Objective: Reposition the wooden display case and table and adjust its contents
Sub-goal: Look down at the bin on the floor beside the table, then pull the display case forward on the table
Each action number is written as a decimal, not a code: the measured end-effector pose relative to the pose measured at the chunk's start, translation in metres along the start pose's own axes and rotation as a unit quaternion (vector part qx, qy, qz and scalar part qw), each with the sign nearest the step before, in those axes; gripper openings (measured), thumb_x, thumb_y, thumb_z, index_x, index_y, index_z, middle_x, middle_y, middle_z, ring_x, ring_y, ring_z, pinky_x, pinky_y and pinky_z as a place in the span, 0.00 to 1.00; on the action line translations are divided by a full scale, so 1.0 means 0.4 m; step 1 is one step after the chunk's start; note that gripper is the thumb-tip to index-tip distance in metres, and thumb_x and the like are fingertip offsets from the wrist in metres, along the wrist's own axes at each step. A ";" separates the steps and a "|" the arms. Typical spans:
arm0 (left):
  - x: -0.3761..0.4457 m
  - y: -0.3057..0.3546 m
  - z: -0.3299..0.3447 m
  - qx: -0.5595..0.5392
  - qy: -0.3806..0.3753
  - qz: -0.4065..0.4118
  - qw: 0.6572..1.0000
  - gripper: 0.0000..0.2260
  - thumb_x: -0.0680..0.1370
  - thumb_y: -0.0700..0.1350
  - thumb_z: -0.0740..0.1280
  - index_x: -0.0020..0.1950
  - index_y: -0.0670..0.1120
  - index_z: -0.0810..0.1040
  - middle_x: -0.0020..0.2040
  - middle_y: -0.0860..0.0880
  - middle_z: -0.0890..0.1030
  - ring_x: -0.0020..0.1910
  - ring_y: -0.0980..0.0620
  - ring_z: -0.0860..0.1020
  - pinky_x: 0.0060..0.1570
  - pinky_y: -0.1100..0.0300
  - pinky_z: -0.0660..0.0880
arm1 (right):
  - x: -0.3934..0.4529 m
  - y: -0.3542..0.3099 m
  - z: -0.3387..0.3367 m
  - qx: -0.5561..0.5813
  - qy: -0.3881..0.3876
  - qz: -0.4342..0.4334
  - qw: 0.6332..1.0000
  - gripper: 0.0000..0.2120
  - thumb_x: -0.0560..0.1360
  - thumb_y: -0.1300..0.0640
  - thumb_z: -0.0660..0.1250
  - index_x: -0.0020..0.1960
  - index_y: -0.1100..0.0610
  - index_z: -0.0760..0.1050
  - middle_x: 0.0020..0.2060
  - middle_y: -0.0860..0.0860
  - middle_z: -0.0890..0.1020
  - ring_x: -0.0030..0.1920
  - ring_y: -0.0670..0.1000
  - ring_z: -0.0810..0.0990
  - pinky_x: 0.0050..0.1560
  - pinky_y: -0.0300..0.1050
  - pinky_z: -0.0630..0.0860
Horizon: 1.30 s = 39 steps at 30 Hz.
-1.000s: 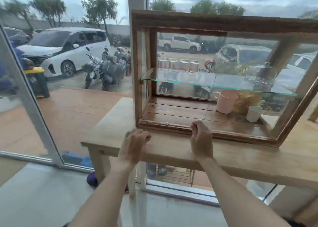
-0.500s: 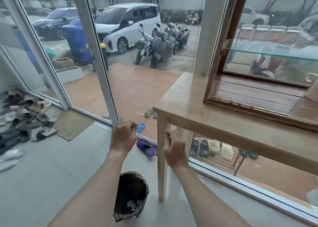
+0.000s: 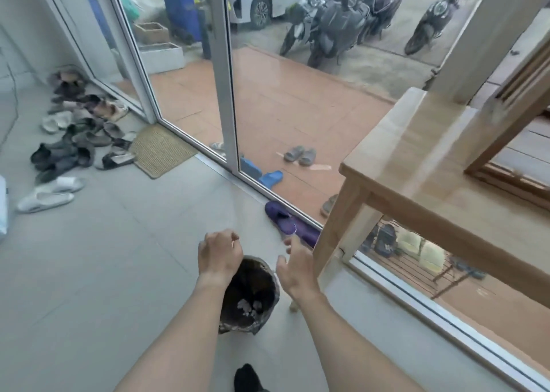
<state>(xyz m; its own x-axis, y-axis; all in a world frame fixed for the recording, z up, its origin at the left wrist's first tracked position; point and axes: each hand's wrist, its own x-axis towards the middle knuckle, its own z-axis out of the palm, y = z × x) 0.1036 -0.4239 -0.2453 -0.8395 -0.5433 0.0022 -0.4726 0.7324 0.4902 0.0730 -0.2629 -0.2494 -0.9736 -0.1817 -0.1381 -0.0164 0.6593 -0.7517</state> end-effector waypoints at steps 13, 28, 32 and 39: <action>-0.067 0.169 -0.126 -0.036 0.083 0.101 0.991 0.09 0.74 0.34 0.65 0.49 0.42 0.83 0.45 0.42 0.85 0.47 0.41 0.80 0.51 0.46 0.77 | -0.104 -0.037 -0.276 0.028 0.100 -0.040 0.994 0.07 0.75 0.61 0.54 0.43 0.58 0.71 0.41 0.55 0.78 0.43 0.57 0.75 0.43 0.53 0.72; -0.190 0.787 -0.171 -0.158 0.100 0.333 0.924 0.09 0.70 0.33 0.68 0.45 0.44 0.82 0.44 0.43 0.83 0.46 0.39 0.79 0.50 0.45 0.77 | -0.204 0.076 -0.930 0.052 0.421 -0.042 0.905 0.12 0.77 0.65 0.53 0.44 0.58 0.74 0.37 0.54 0.79 0.39 0.52 0.77 0.36 0.36 0.68; -0.246 0.912 -0.132 -0.161 0.081 0.381 0.907 0.08 0.73 0.34 0.67 0.47 0.44 0.82 0.45 0.43 0.83 0.48 0.42 0.79 0.51 0.46 0.77 | -0.234 0.177 -1.025 0.036 0.466 0.012 0.884 0.11 0.78 0.64 0.54 0.46 0.59 0.75 0.39 0.54 0.79 0.41 0.52 0.76 0.38 0.37 0.67; -0.308 1.051 -0.042 -0.180 0.047 0.413 0.892 0.07 0.77 0.37 0.65 0.51 0.42 0.82 0.50 0.42 0.83 0.51 0.42 0.79 0.53 0.48 0.77 | -0.249 0.282 -1.080 -0.009 0.472 0.066 0.879 0.10 0.78 0.63 0.53 0.44 0.57 0.73 0.40 0.55 0.80 0.43 0.55 0.76 0.42 0.45 0.69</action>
<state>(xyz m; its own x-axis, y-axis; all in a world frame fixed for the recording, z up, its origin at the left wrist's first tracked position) 0.0128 -0.0560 -0.0249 -0.8280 0.0761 0.5555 0.4262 0.7290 0.5356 0.0698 0.1448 -0.0419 -0.7228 0.5776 0.3793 0.1151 0.6419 -0.7581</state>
